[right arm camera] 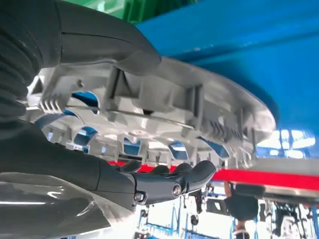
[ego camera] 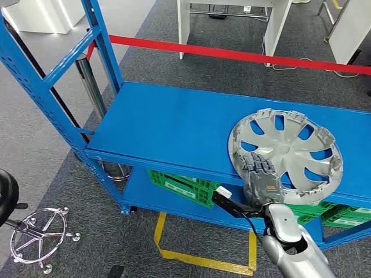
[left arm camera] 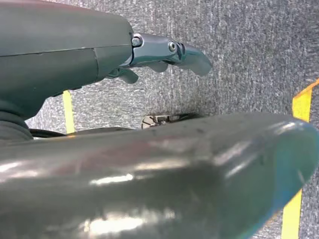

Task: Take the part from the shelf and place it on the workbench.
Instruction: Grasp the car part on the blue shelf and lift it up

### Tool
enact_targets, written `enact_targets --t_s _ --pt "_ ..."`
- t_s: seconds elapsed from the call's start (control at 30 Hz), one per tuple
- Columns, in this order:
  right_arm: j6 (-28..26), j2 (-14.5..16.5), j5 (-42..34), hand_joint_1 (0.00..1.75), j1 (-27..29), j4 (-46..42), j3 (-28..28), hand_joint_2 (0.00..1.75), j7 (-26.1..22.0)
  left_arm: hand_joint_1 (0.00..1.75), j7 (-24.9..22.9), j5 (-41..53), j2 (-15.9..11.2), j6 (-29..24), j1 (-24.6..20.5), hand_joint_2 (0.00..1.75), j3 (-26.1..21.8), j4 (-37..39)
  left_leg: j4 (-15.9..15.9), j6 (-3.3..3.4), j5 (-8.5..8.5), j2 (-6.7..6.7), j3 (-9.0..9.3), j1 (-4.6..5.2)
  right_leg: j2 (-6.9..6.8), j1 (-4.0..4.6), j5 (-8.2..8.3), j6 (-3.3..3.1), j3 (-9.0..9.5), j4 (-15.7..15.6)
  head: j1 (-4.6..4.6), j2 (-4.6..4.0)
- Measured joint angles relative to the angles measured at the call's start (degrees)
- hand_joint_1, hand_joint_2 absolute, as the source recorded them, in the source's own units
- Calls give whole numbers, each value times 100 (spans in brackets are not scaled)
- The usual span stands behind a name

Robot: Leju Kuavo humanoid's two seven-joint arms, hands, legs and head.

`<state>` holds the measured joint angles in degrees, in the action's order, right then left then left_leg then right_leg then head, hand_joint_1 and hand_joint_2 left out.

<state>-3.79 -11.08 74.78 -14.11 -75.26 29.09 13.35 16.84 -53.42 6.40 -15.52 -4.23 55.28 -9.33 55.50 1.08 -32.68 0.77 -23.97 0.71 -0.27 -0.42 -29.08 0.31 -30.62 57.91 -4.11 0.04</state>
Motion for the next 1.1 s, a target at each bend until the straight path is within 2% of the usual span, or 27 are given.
enact_targets --t_s 0.2,0.57,1.1 --pt "260 -129 -147 0 64 -82 2 175 -13 0 -1 -49 1 5 1 0 0 0 0 0 0 0 -1 0 1 0 0 0 0 0 1 0" --pt "385 -206 -253 0 63 31 13 175 -22 0 -4 -61 2 9 0 0 0 0 0 0 0 0 -7 0 1 -1 0 0 1 0 0 0" --pt "152 -208 -341 0 -48 223 45 175 79 0 -34 -118 7 19 0 0 0 0 0 0 0 0 -6 0 0 -1 0 0 4 0 0 0"
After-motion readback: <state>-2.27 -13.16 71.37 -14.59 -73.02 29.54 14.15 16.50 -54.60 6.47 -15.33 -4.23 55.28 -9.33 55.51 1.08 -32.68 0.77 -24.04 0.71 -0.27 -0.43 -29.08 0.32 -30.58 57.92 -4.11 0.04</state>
